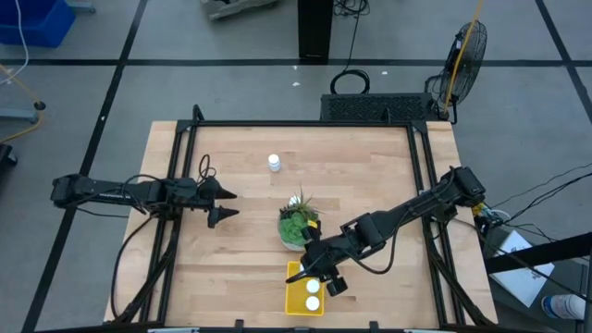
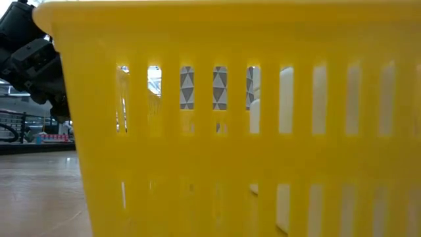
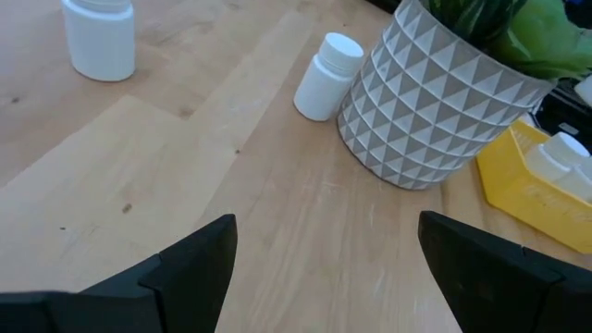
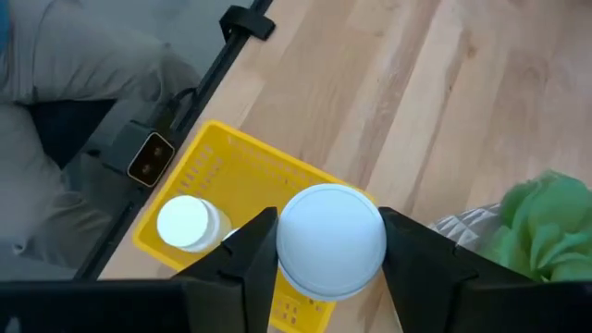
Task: Pick and place pill bottles into a basket
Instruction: Put the white pill bottle into the yellow bin
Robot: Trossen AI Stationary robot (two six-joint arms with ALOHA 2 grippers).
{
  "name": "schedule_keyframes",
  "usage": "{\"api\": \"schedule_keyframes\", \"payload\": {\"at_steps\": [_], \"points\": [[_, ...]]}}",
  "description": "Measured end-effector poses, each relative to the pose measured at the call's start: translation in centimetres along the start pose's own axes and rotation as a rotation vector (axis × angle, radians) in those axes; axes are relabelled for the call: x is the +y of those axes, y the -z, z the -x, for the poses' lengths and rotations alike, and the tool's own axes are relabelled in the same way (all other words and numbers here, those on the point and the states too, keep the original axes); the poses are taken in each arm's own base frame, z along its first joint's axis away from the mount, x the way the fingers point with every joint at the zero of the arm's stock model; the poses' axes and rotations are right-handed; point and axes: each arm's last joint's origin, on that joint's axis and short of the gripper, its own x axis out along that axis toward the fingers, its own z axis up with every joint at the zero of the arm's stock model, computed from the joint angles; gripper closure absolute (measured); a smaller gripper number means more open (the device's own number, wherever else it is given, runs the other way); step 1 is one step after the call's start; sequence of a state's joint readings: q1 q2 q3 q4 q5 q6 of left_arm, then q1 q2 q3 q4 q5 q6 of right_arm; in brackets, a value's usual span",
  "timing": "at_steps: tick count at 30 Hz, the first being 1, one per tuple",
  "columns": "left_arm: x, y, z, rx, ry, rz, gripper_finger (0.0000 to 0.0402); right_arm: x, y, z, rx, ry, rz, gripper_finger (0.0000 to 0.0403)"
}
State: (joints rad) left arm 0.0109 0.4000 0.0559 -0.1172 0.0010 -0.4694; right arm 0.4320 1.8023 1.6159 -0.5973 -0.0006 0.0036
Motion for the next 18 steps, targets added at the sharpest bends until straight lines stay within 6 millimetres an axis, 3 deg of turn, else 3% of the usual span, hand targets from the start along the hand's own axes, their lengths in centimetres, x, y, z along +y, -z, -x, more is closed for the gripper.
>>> {"api": "schedule_keyframes", "payload": {"at_steps": [18], "points": [[0.0, 0.0, 0.0, 0.000, 0.000, -0.016, 0.0062, 0.3, 2.3, -2.1, 0.014, -0.006, -0.017, 0.0250]]}}
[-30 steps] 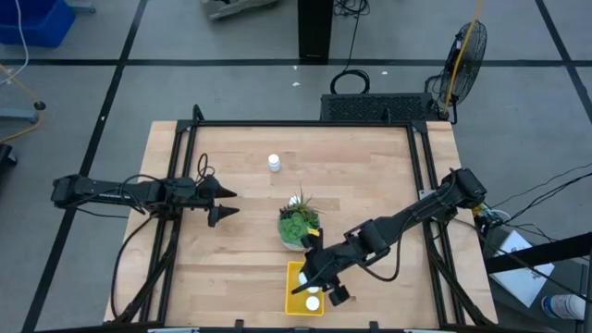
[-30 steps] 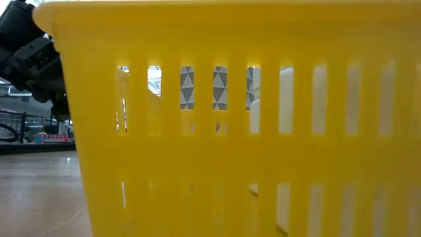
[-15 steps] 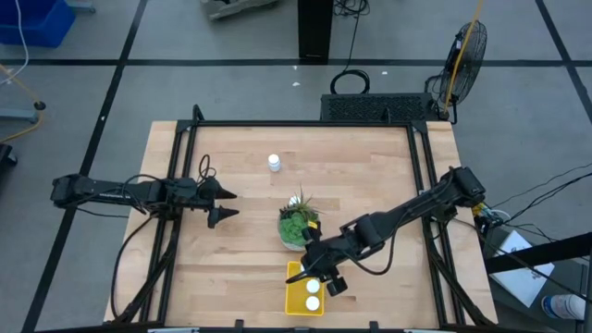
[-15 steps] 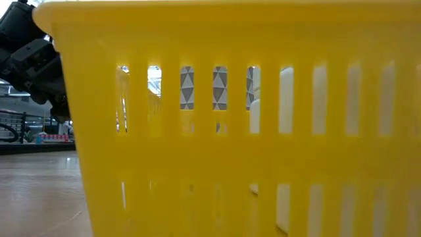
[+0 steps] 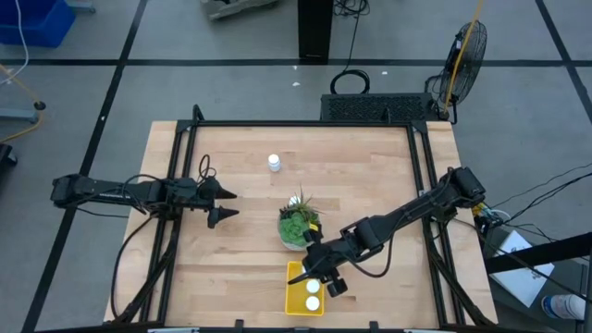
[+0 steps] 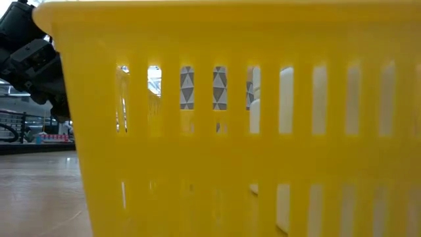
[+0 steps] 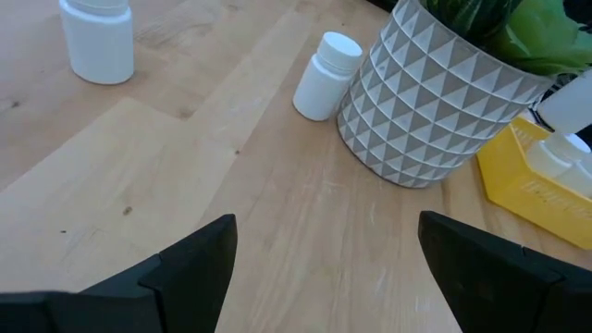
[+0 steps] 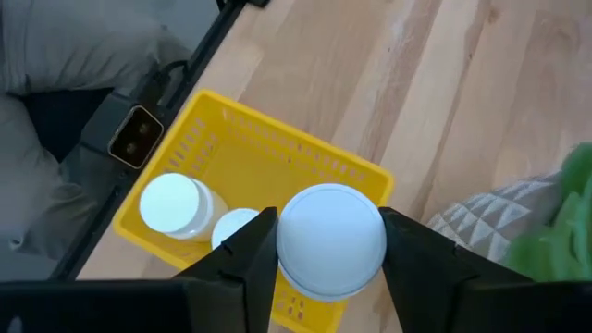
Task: Pick and place pill bottles into a basket
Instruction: Put the white pill bottle into the yellow bin
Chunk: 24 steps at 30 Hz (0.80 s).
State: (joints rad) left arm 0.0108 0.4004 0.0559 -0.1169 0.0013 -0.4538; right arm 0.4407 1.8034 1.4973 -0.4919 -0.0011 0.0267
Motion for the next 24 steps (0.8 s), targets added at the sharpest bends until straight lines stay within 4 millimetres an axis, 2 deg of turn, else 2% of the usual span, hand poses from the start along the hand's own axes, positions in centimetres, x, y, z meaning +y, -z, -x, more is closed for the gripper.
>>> {"api": "schedule_keyframes", "payload": {"at_steps": [24], "points": [[-0.05, 0.02, 0.00, 0.007, 0.016, 0.008, 0.0062, 1.08, 0.41, -0.39, -0.009, -0.015, 0.024, 0.0249]]}}
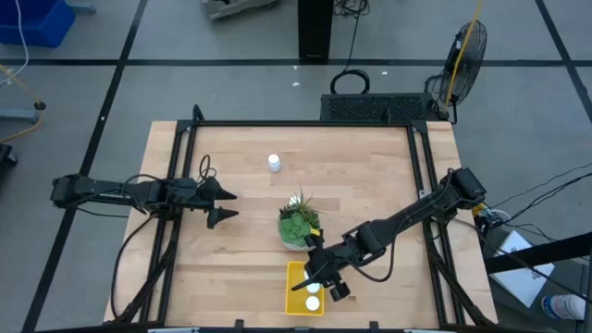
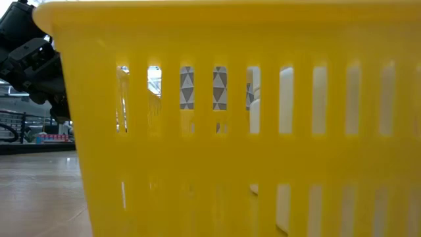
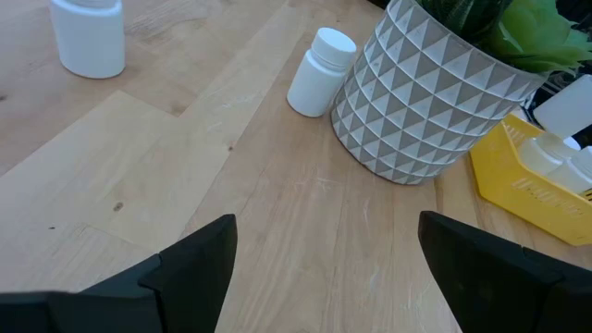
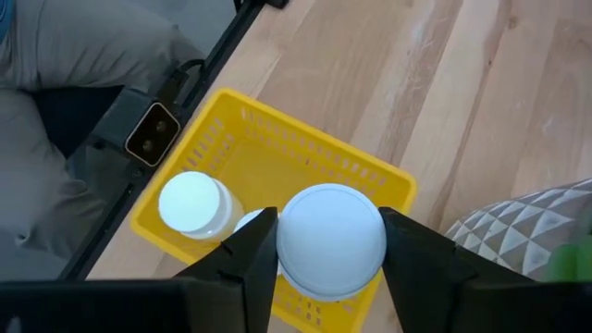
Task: Pick and place pill bottles into a basket
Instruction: Put the white pill bottle into the yellow bin
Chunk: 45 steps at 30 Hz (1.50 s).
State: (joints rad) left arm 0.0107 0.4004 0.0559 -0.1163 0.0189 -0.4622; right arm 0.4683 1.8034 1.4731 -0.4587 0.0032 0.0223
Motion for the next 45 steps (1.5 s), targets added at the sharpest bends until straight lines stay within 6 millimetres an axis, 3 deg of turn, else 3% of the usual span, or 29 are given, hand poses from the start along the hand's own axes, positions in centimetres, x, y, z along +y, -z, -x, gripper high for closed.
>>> {"api": "schedule_keyframes", "payload": {"at_steps": [18, 26, 45], "points": [[0.0, 0.0, 0.0, 0.003, 0.007, 0.014, 0.0062, 0.1, 0.1, 0.0, 0.007, 0.021, 0.042, 0.0249], [0.0, 0.0, 0.0, 0.003, 0.007, 0.012, 0.0062, -0.5, 1.9, -1.0, -0.010, 0.031, 0.028, 0.0251], [-0.4, 0.3, -0.1, 0.025, 0.031, 0.014, 0.0062, -0.5, 5.9, -0.9, -0.134, 0.027, -0.068, 0.0251]]}}
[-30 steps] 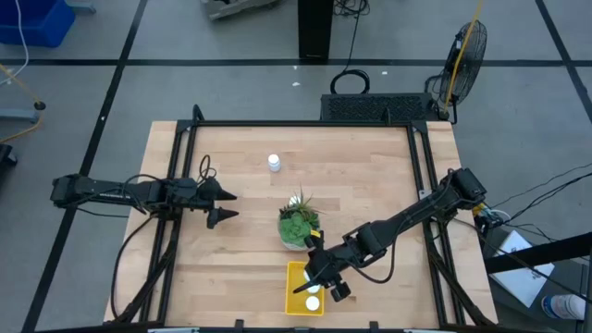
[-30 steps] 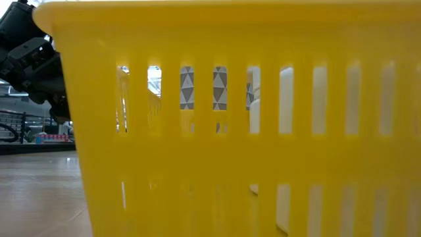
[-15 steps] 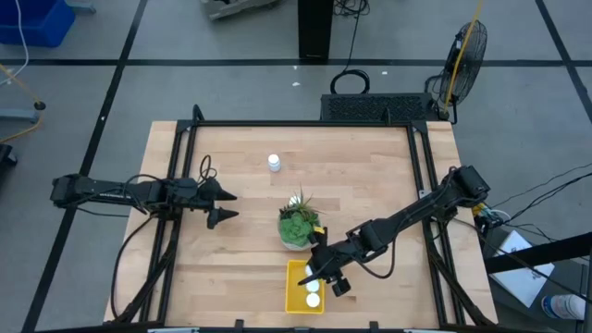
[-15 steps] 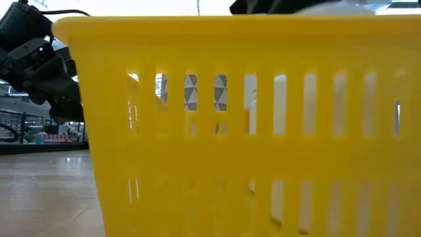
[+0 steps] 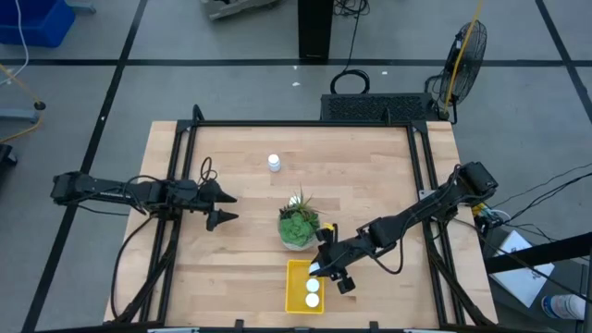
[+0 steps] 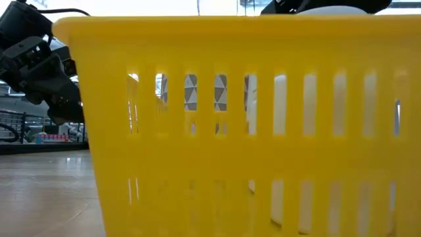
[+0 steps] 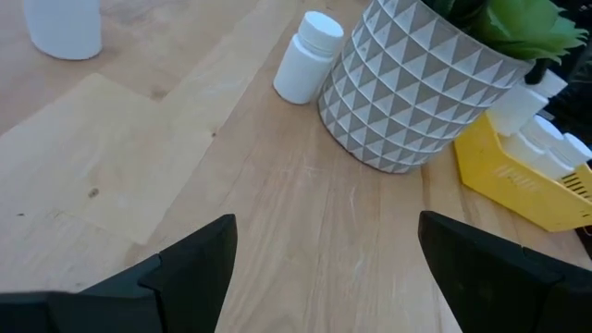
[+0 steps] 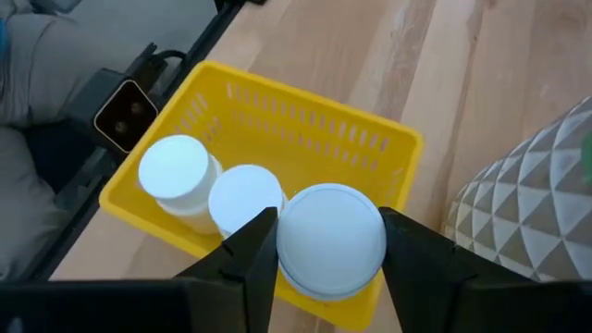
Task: Pick and place pill bottles into a basket
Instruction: Put the white pill bottle into the yellow bin
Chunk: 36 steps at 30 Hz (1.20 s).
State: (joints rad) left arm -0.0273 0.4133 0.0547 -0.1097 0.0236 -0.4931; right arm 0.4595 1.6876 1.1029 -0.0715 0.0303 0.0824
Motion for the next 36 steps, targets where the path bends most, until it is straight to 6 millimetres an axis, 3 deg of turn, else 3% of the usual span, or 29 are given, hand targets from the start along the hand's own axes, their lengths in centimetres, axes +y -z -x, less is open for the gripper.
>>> {"api": "schedule_keyframes", "payload": {"at_steps": [18, 25, 36], "points": [[0.0, 0.0, 0.0, -0.013, -0.017, -0.009, 0.0062, 0.1, -0.2, -0.1, -0.023, 0.017, -0.025, 0.0247], [0.0, 0.0, 0.0, -0.012, -0.018, -0.013, 0.0062, -0.1, 1.1, -2.0, 0.030, 0.021, -0.026, 0.0250], [0.0, 0.0, 0.0, -0.012, -0.018, -0.016, 0.0062, -0.1, 1.1, -2.1, 0.031, 0.022, -0.040, 0.0249]]}}
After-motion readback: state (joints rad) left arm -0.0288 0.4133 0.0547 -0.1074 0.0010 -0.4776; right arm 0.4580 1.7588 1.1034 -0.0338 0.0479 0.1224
